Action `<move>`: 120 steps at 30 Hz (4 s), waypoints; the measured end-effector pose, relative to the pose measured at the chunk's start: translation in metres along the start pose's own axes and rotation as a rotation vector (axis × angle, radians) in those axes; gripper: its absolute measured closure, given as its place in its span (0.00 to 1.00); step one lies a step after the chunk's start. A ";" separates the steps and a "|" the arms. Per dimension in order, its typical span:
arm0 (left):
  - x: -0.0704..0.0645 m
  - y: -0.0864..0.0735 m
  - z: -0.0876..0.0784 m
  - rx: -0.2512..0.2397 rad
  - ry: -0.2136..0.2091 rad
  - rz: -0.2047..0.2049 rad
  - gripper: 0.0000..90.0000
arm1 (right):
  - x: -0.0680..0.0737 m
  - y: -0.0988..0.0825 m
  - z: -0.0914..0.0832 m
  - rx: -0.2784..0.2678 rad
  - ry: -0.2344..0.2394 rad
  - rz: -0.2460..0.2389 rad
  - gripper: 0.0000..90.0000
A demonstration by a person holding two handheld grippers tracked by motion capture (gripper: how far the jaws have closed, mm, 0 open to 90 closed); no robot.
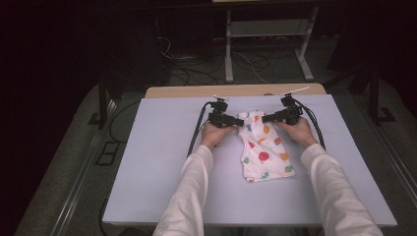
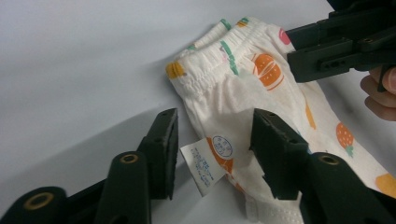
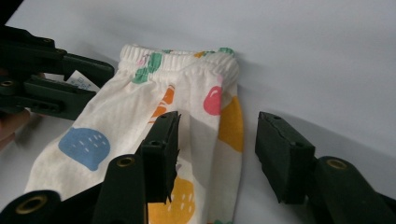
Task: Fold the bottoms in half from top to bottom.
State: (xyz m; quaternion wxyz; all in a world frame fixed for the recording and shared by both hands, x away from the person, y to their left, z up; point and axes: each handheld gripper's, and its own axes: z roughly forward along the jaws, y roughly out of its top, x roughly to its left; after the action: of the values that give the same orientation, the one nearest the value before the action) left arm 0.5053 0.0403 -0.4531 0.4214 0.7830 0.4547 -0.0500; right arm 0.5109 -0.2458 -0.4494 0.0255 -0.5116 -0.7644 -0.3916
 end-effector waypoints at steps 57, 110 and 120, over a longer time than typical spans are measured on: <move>-0.023 -0.007 -0.018 -0.110 -0.017 0.036 0.99 | 0.010 -0.026 -0.038 -0.195 0.053 0.029 0.97; -0.074 -0.057 -0.042 -0.175 -0.136 0.093 0.98 | 0.038 -0.093 -0.074 -0.235 0.087 -0.076 0.97; -0.078 -0.063 -0.050 -0.153 -0.140 0.133 0.98 | 0.046 -0.103 -0.082 -0.223 0.089 -0.088 0.97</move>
State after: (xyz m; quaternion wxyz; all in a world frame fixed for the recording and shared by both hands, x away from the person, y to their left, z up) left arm 0.3974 0.0373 -0.4235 0.5130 0.7716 0.3739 -0.0417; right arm 0.3765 -0.2793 -0.4321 -0.0148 -0.4594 -0.7360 -0.4971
